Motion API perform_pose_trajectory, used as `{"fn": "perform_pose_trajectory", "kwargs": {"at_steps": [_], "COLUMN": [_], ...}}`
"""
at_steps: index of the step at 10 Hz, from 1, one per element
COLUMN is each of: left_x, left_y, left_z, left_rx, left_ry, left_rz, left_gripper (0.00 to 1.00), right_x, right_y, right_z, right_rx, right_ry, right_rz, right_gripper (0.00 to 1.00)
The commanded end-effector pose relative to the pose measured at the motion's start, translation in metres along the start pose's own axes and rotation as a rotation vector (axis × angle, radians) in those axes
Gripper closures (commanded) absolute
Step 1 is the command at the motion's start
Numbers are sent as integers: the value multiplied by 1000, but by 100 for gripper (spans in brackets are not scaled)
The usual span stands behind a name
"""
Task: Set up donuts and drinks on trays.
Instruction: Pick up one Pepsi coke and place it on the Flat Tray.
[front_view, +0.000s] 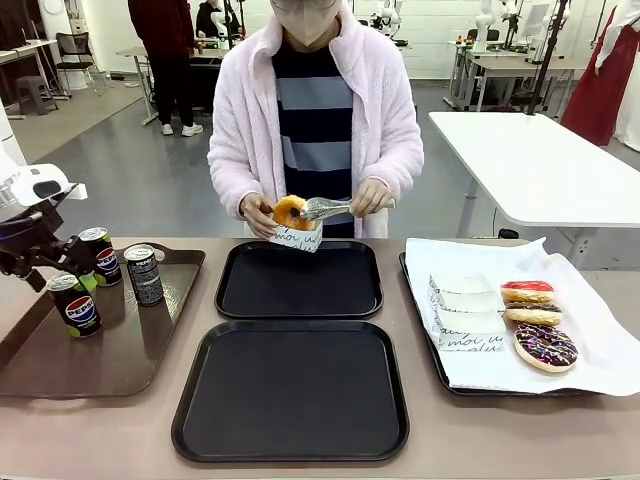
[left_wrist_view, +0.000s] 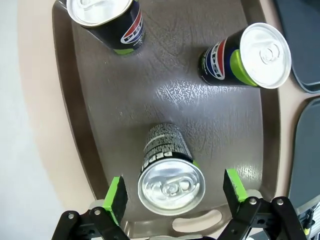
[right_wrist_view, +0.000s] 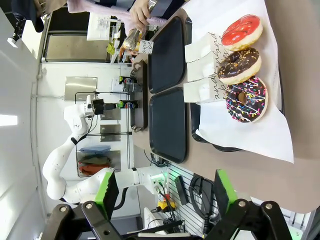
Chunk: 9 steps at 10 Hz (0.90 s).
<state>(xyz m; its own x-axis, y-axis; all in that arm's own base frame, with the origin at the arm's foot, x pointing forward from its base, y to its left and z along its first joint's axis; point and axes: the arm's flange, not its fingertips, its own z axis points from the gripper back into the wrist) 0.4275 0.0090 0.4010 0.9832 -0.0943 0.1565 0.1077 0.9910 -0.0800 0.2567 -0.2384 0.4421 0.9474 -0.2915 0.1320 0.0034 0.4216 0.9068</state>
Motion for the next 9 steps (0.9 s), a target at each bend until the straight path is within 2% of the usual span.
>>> {"fn": "perform_pose_trajectory", "kwargs": {"at_steps": [1, 4, 5, 6, 7, 8, 9], "left_x": [12, 17, 16, 16, 16, 15, 15], "left_y": [-7, -9, -8, -8, -8, -8, -8], "left_z": [-10, -19, -20, -20, -19, -18, -17], "left_rx": [58, 73, 68, 69, 71, 75, 81], "left_ry": [13, 28, 40, 42, 43, 46, 52], "left_rz": [26, 27, 24, 30, 36, 42, 48], "left_gripper": [0, 0, 13, 51, 65, 100, 100], "right_x": [0, 0, 0, 0, 0, 0, 0], "right_y": [0, 0, 0, 0, 0, 0, 0], "right_z": [1, 1, 1, 1, 1, 1, 1], "right_rx": [19, 19, 19, 19, 19, 19, 19], "right_ry": [-6, -6, -6, -6, -6, -6, -6], "right_rz": [12, 12, 12, 12, 12, 12, 12], "right_gripper": [0, 0, 0, 0, 0, 0, 0]}}
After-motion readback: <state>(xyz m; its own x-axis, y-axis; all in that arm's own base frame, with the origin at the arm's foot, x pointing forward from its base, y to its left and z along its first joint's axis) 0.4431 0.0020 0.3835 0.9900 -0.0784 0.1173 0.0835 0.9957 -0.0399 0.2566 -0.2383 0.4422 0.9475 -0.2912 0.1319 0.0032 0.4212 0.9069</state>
